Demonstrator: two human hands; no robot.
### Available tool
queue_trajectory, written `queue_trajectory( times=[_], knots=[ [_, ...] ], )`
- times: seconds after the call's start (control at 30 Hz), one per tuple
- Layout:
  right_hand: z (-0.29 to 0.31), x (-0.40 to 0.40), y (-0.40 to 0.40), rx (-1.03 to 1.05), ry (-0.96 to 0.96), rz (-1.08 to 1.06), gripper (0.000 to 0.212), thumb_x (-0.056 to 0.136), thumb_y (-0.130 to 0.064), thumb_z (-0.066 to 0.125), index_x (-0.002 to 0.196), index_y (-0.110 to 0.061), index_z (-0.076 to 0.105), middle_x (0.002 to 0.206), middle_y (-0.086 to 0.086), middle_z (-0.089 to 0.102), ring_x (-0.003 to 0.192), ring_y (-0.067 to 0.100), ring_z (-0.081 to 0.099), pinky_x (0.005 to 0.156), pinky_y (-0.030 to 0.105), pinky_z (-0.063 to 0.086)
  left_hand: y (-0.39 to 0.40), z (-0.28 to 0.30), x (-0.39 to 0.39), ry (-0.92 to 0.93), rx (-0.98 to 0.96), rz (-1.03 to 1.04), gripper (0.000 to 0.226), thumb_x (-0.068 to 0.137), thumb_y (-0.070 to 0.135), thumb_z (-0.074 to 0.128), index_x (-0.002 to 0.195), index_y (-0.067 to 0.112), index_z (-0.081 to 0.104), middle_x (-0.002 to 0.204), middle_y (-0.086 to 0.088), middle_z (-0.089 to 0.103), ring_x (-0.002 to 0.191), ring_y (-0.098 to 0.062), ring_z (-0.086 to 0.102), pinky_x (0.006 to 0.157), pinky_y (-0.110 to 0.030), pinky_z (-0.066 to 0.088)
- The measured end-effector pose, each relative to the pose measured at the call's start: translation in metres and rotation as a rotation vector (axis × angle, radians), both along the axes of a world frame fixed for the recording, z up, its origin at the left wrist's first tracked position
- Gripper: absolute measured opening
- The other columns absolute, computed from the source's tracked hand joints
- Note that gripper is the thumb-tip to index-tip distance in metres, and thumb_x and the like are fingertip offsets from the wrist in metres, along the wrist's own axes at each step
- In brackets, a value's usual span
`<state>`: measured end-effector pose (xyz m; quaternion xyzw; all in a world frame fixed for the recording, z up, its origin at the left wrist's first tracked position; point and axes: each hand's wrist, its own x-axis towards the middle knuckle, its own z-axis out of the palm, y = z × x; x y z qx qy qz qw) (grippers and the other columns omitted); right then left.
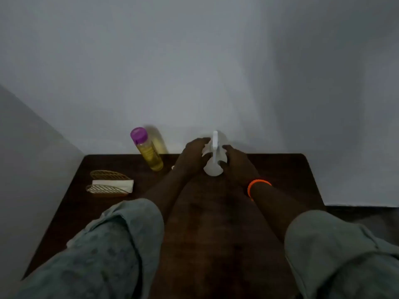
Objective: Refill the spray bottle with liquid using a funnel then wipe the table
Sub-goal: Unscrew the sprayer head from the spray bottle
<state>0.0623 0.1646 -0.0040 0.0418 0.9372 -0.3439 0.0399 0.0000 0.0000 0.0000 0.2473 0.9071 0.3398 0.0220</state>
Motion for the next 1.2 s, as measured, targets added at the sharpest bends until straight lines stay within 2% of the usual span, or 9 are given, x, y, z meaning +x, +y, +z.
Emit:
queue_trajectory(
  times=[0.17,0.3,0.5,0.67,0.8,0.9,1.0,1.07,1.2],
  knots=[
    [-0.009,-0.011,-0.002,-0.040,0.029,-0.021,0.052,0.093,-0.019,0.064,0.140,-0.009,0.047,0.134,0.015,0.058,0.126,0.031,0.053,0.105,0.046,0.045,0.009,0.001,-0.008,-0.010,0.016,-0.005,0.041,0.088,0.019,0.073,0.126,0.005,0.065,0.121,-0.011,0.071,0.111,-0.024,0.066,0.090,-0.022,0.047],
    [-0.009,0.002,-0.007,-0.084,0.058,-0.055,0.046,0.091,-0.016,0.066,0.134,-0.008,0.054,0.129,0.013,0.063,0.122,0.029,0.057,0.102,0.045,0.049,0.009,0.008,0.005,-0.018,0.073,-0.002,0.030,0.087,0.014,0.074,0.114,0.001,0.069,0.110,-0.011,0.074,0.102,-0.023,0.070,0.092,-0.033,0.055],
    [0.011,0.054,-0.026,-0.145,0.093,-0.029,0.044,0.086,-0.021,0.074,0.126,-0.009,0.061,0.123,0.009,0.067,0.113,0.024,0.062,0.097,0.041,0.051,-0.022,0.032,0.062,-0.008,0.098,-0.108,0.028,0.090,0.012,0.070,0.116,0.002,0.068,0.111,-0.011,0.073,0.103,-0.022,0.069,0.092,-0.034,0.055],
    [0.026,0.118,-0.059,-0.117,0.043,0.027,0.029,0.083,-0.021,0.076,0.109,-0.008,0.071,0.107,0.009,0.073,0.097,0.022,0.069,0.086,0.033,0.054,-0.062,0.037,0.134,-0.018,0.117,-0.168,0.024,0.091,0.015,0.069,0.114,0.006,0.070,0.108,-0.007,0.073,0.096,-0.012,0.066,0.086,-0.027,0.054],
    [0.020,0.173,-0.088,-0.107,-0.030,0.043,0.020,0.083,-0.018,0.076,0.097,-0.004,0.074,0.091,0.006,0.074,0.081,0.018,0.068,0.075,0.034,0.052,-0.096,0.015,0.187,-0.122,0.092,-0.125,0.027,0.088,0.016,0.073,0.113,0.006,0.071,0.110,-0.009,0.072,0.102,-0.021,0.067,0.088,-0.026,0.049],
    [0.009,0.194,-0.105,-0.049,-0.134,0.047,0.022,0.086,-0.015,0.071,0.102,0.000,0.073,0.097,0.012,0.073,0.089,0.024,0.068,0.080,0.036,0.051,-0.112,-0.004,0.212,-0.185,0.058,-0.088,0.026,0.083,0.016,0.076,0.108,0.012,0.071,0.112,-0.008,0.068,0.104,-0.023,0.064,0.086,-0.024,0.043],
    [0.006,0.206,-0.114,-0.087,-0.178,0.005,0.023,0.084,-0.017,0.074,0.101,-0.002,0.074,0.095,0.014,0.074,0.088,0.026,0.070,0.080,0.041,0.055,-0.122,-0.012,0.222,-0.230,0.072,-0.092,0.026,0.081,0.016,0.077,0.106,0.011,0.072,0.114,-0.010,0.068,0.106,-0.027,0.063,0.090,-0.032,0.050],
    [0.005,0.212,-0.116,-0.142,-0.170,-0.025,0.020,0.086,-0.020,0.073,0.096,-0.004,0.076,0.089,0.013,0.075,0.082,0.022,0.072,0.075,0.040,0.057,-0.124,-0.010,0.223,-0.222,0.078,-0.107,0.023,0.082,0.018,0.077,0.104,0.010,0.074,0.111,-0.009,0.069,0.102,-0.024,0.065,0.089,-0.035,0.053],
    [0.002,0.219,-0.117,-0.190,-0.142,-0.076,0.013,0.085,-0.020,0.073,0.088,-0.008,0.077,0.081,0.009,0.075,0.071,0.012,0.069,0.067,0.033,0.058,-0.124,-0.006,0.222,-0.143,0.090,-0.173,0.017,0.085,0.021,0.076,0.095,0.007,0.077,0.096,-0.007,0.073,0.086,-0.016,0.067,0.078,-0.030,0.051]
  ],
)
